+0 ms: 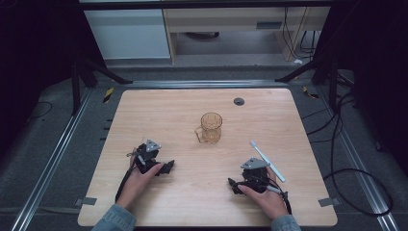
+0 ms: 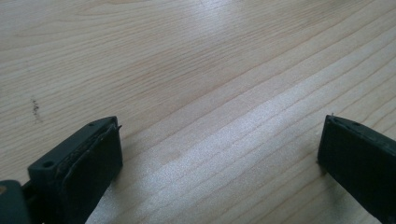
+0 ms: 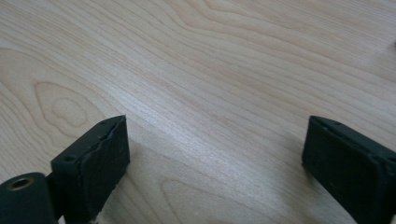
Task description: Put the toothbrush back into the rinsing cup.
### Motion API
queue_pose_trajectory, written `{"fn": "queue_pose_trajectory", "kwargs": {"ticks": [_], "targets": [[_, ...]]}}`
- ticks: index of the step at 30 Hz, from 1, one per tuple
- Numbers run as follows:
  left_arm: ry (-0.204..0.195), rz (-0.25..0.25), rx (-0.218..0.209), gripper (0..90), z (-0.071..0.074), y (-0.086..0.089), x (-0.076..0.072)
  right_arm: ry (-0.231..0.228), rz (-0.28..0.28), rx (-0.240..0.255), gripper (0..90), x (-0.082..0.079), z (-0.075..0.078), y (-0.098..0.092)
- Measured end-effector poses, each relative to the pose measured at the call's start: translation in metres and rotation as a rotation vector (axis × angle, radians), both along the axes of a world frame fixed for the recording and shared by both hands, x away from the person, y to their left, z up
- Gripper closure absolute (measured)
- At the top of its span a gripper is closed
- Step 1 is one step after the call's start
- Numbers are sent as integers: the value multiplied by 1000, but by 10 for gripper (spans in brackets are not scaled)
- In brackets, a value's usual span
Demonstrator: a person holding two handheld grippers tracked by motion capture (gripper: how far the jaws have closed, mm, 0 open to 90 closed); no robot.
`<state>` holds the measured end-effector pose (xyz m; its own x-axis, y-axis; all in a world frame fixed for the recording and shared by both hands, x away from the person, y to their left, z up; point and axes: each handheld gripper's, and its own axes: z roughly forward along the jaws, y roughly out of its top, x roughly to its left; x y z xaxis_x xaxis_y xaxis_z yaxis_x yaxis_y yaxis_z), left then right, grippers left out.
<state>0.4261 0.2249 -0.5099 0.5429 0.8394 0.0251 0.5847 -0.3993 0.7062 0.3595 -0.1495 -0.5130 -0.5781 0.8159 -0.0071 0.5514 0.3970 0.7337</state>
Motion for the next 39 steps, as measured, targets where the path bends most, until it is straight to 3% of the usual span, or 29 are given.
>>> {"fn": "queue_pose_trajectory", "kwargs": {"ticks": [4,5,7,13,15,18,22,24,25,27,32,39], "targets": [[0,-1,0,0,0,0,0,32,-7,-8,130,0,5,-2],[0,-1,0,0,0,0,0,42,-3,-57,158,0,13,-4],[0,-2,-1,0,0,0,0,58,0,-106,157,1,22,-8],[0,-2,0,0,0,0,0,87,-10,-185,208,6,49,-26],[0,-2,0,0,0,0,0,107,-25,-254,256,10,64,-35],[0,-1,-1,0,0,0,0,129,-37,-277,292,15,74,-41],[0,-1,-1,0,0,0,0,134,-43,-361,394,29,100,-48],[0,-1,0,0,0,0,0,128,-41,-356,418,33,104,-50],[0,-1,-1,0,0,0,0,162,-48,-325,436,40,111,-54],[-1,-1,-3,0,0,0,0,174,-49,-325,439,44,113,-55],[-1,-1,-2,0,0,0,0,243,-66,-368,470,62,118,-59],[-4,0,-4,0,0,0,0,277,-71,-400,515,75,130,-57]]}}
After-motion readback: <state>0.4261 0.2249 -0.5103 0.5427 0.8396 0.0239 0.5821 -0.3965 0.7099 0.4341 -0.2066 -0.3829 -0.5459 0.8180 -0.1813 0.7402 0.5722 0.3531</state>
